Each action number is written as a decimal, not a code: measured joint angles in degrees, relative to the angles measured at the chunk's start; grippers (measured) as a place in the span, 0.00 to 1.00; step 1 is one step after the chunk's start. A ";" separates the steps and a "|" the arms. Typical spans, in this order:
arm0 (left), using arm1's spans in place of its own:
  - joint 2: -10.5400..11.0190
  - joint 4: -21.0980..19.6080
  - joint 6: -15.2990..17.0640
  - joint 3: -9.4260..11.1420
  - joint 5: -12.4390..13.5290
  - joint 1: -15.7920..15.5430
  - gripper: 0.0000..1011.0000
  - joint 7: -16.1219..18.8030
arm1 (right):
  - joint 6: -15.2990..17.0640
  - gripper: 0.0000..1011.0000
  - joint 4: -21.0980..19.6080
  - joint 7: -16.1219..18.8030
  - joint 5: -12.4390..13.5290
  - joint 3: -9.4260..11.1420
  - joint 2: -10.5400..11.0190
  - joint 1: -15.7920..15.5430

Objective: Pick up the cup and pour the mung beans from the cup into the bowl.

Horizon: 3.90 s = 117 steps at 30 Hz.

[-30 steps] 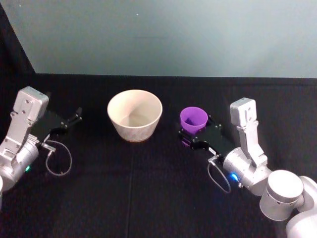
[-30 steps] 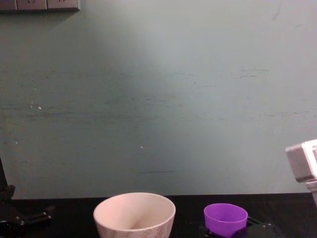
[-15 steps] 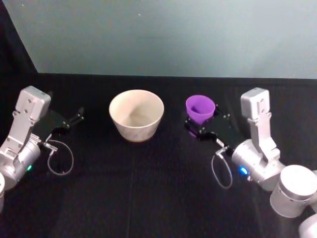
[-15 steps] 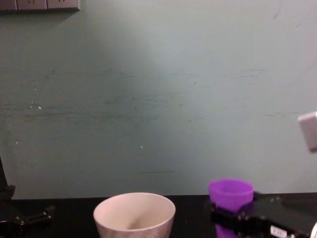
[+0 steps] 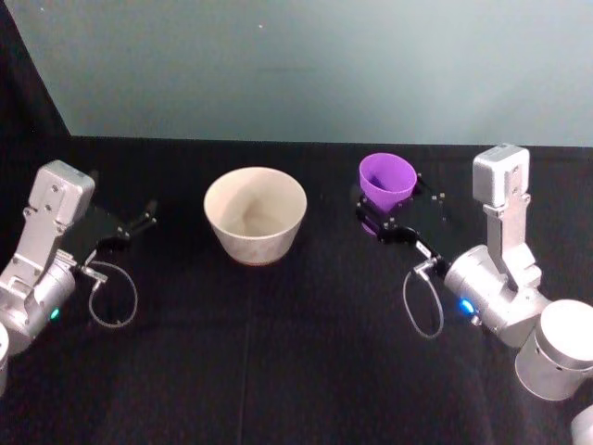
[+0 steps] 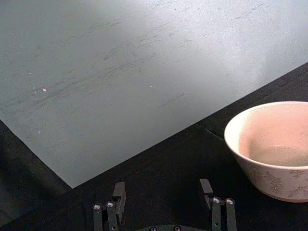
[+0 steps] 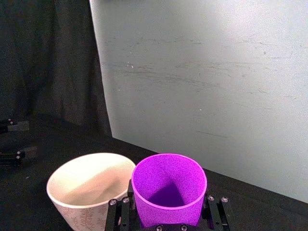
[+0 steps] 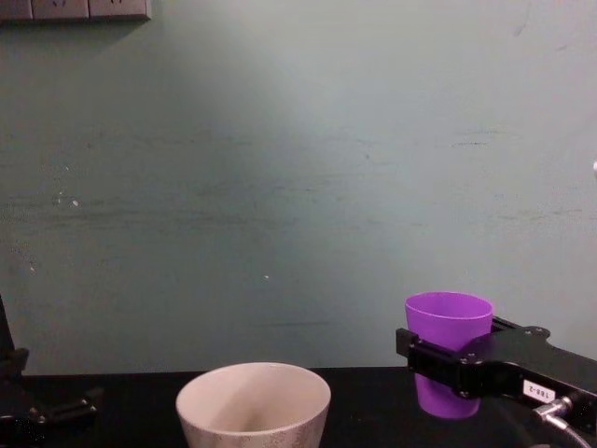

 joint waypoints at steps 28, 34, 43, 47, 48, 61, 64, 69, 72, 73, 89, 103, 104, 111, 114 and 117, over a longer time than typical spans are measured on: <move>0.00 0.00 0.00 0.00 0.00 0.00 0.99 0.00 | 0.18 0.72 0.29 0.05 -0.03 -0.27 0.10 0.14; 0.00 0.00 0.00 0.00 0.00 0.00 0.99 0.00 | 0.19 0.72 0.29 0.06 -0.03 -0.27 0.10 0.14; 0.00 0.00 0.00 0.00 0.00 0.00 0.99 0.00 | 0.19 0.72 0.29 0.08 -0.03 -0.27 0.10 0.14; 0.00 0.00 0.00 0.00 0.00 0.00 0.99 0.00 | 0.19 0.72 0.29 0.09 -0.03 -0.27 0.10 0.14; 0.00 0.00 0.00 0.00 0.00 0.00 0.99 0.00 | 0.19 0.72 0.29 0.10 -0.03 -0.27 0.10 0.14; 0.00 0.00 0.00 0.00 0.00 0.00 0.99 0.00 | 0.19 0.72 0.28 0.10 -0.03 -0.27 0.10 0.14; 0.00 0.00 0.00 0.00 0.00 0.00 0.99 0.00 | 0.19 0.72 0.29 0.10 -0.03 -0.27 0.10 0.14; 0.00 0.00 0.00 0.00 0.00 0.00 0.99 0.00 | 0.18 0.72 0.28 0.10 -0.03 -0.27 0.10 0.14; 0.00 0.00 0.00 0.00 0.00 0.00 0.99 0.00 | 0.19 0.72 0.28 0.10 -0.03 -0.27 0.10 0.14; 0.00 0.00 0.00 0.00 0.00 0.00 0.99 0.00 | 0.19 0.72 0.29 0.10 -0.03 -0.27 0.10 0.14; 0.00 0.00 0.00 0.00 0.00 0.00 0.99 0.00 | 0.19 0.72 0.28 0.10 -0.03 -0.27 0.10 0.14; 0.00 0.00 0.00 0.00 0.00 0.00 0.99 0.00 | 0.18 0.72 0.28 0.10 -0.03 -0.27 0.10 0.14; 0.00 0.00 0.00 0.00 0.00 0.00 0.99 0.00 | 0.18 0.72 0.28 0.10 -0.03 -0.27 0.10 0.14; 0.00 0.00 0.00 0.00 0.00 0.00 0.99 0.00 | 0.18 0.72 0.28 0.11 -0.03 -0.27 0.10 0.14; 0.00 0.00 0.00 0.00 0.00 0.00 0.99 0.00 | 0.18 0.72 0.28 0.11 -0.03 -0.27 0.10 0.14; 0.00 0.00 0.00 0.00 0.00 0.00 0.99 0.00 | 0.18 0.72 0.28 0.10 -0.03 -0.27 0.10 0.14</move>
